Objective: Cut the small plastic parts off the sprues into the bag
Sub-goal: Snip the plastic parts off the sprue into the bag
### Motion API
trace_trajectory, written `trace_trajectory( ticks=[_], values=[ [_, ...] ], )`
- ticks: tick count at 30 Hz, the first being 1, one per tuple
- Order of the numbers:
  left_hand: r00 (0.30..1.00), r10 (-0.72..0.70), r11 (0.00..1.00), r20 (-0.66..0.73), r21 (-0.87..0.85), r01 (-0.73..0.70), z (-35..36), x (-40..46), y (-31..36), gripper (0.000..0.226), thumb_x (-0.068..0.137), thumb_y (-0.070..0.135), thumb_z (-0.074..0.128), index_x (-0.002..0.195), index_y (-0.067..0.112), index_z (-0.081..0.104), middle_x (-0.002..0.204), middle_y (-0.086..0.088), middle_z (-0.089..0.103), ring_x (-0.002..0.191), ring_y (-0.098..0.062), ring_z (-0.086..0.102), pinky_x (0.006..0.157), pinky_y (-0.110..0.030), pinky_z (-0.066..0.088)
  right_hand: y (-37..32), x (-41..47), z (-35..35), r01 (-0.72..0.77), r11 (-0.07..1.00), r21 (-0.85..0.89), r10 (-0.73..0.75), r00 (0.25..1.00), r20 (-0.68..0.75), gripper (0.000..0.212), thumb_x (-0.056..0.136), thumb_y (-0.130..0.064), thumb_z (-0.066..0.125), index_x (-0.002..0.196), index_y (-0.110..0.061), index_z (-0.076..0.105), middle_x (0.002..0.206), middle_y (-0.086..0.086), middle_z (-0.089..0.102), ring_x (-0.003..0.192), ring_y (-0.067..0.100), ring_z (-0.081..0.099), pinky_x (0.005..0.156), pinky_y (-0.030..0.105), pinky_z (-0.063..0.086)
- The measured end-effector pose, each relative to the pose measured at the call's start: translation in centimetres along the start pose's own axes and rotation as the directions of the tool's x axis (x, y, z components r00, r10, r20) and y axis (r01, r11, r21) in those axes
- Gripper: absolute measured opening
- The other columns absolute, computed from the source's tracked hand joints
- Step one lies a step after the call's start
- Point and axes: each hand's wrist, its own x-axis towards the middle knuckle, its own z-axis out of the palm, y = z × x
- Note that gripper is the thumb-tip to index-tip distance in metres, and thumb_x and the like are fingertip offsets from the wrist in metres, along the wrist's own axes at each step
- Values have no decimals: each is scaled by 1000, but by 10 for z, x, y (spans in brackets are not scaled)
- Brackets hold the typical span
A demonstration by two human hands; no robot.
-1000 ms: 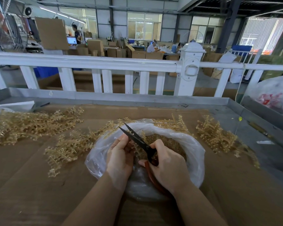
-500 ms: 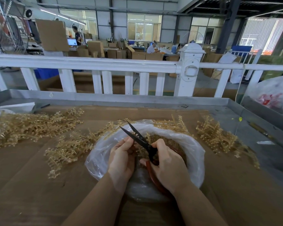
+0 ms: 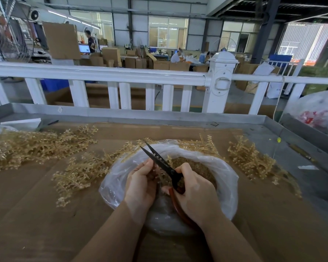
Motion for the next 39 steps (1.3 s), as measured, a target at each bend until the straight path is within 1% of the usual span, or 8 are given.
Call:
trace_trajectory(
  ticks=[3, 6, 12, 15, 21, 24, 31, 39],
  values=[
    [999, -34, 999, -4, 3, 34, -1, -1, 2, 20, 95, 8, 46, 80, 6, 59, 68, -8, 60, 62, -20, 60, 67, -33, 51, 1, 1, 1, -1, 1000, 8, 1, 1000, 22, 42, 78, -58, 57, 97, -21, 52, 86, -8, 63, 79, 9, 61, 68, 24, 53],
    [997, -66, 997, 37, 31, 65, -2, -2, 5, 19, 96, 10, 45, 86, 5, 60, 70, -10, 65, 62, -21, 65, 62, -33, 53, 1, 0, 2, -8, 1000, 3, 8, 999, 48, 41, 79, -58, 56, 99, -22, 50, 90, -7, 62, 86, 11, 60, 74, 27, 52],
    [996, -37, 997, 76, 77, 32, 0, -2, 4, 18, 96, 11, 46, 89, 4, 61, 84, -16, 65, 70, -24, 65, 60, -32, 57, 3, 0, 3, -27, 999, -42, 27, 1000, 11, 35, 80, -43, 71, 99, -21, 51, 88, -7, 63, 83, 12, 62, 71, 24, 51],
    [997, -3, 994, 83, 106, -6, 3, -4, 2, 16, 94, 7, 47, 90, -1, 60, 88, -20, 65, 76, -27, 64, 69, -35, 56, 3, 0, 2, -33, 999, -27, 32, 999, -4, 36, 79, -44, 72, 98, -20, 52, 87, -7, 64, 80, 10, 62, 68, 20, 50],
    [997, -23, 992, 70, 126, 14, 5, -9, 6, 20, 96, 6, 44, 88, 2, 61, 82, -16, 66, 72, -26, 63, 62, -32, 56, 1, 0, 0, -29, 1000, -10, 29, 999, -18, 38, 77, -50, 70, 94, -21, 52, 82, -9, 62, 74, 8, 60, 63, 16, 43],
    [997, -51, 991, 58, 125, 44, 5, -8, 8, 20, 97, 5, 42, 91, 0, 61, 86, -17, 64, 75, -27, 62, 65, -34, 53, 1, 0, 1, -27, 1000, -14, 26, 999, -22, 38, 78, -47, 72, 94, -20, 51, 80, -9, 62, 71, 7, 59, 62, 14, 40],
    [996, -76, 993, 46, 94, 72, 3, -5, 6, 19, 95, 8, 46, 96, 0, 62, 85, -17, 66, 65, -23, 66, 49, -27, 53, 3, 1, 3, -19, 999, -43, 20, 1000, 19, 39, 81, -45, 70, 101, -16, 53, 80, -5, 64, 70, 12, 62, 61, 25, 51],
    [997, -48, 996, 59, 81, 43, -3, -2, 3, 19, 90, 11, 52, 100, -1, 63, 90, -17, 68, 74, -26, 68, 60, -33, 56, 3, 1, 5, -10, 998, -63, 10, 1000, 1, 41, 79, -47, 71, 100, -17, 53, 77, -5, 66, 66, 11, 63, 56, 22, 52]
  ],
)
